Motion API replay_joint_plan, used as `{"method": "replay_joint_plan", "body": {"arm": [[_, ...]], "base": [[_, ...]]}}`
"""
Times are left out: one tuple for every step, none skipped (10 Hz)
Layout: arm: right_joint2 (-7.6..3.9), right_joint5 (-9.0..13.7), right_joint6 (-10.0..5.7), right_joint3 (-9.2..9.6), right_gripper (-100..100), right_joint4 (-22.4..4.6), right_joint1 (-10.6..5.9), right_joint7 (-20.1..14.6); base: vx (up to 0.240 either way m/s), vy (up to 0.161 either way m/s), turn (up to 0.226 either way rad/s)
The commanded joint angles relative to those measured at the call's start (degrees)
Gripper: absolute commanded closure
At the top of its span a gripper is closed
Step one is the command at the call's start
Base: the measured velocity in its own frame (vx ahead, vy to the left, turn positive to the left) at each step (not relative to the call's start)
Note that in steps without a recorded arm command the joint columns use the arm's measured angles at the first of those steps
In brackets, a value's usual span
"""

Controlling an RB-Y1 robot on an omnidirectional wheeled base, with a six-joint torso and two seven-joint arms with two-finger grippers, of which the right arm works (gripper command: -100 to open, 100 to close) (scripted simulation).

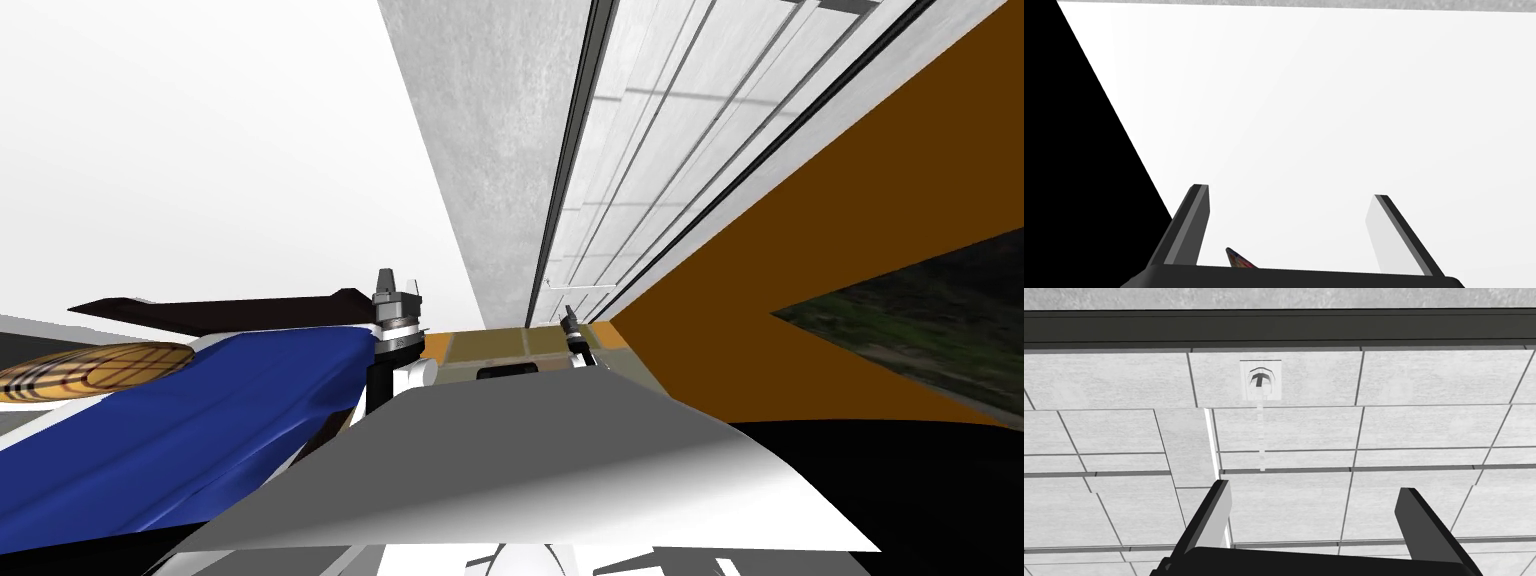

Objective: Pull the door open

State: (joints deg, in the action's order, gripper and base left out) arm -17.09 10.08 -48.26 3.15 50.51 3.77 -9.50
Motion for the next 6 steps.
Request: {"method": "replay_joint_plan", "body": {"arm": [[-0.77, 0.5, -0.45, 0.02, -100, -2.5, -0.59, -0.8], [-1.04, 0.7, -0.82, 0.04, -100, -3.9, -1.02, -1.1], [-1.28, 0.8, -1.16, 0.05, -100, -5.2, -1.41, -1.4], [-1.49, 1.0, -1.45, 0.07, -100, -6.3, -1.76, -1.6], [-1.91, 1.2, -2.03, 0.10, -100, -8.5, -2.44, -2.1], [-2.12, 1.4, -2.33, 0.11, -100, -9.6, -2.79, -2.3]], "base": [[0.111, -0.053, 0.151], [0.109, -0.055, 0.133], [0.093, -0.068, 0.086], [0.079, -0.061, 0.064], [0.092, -0.061, 0.115], [0.088, -0.070, 0.089]]}}
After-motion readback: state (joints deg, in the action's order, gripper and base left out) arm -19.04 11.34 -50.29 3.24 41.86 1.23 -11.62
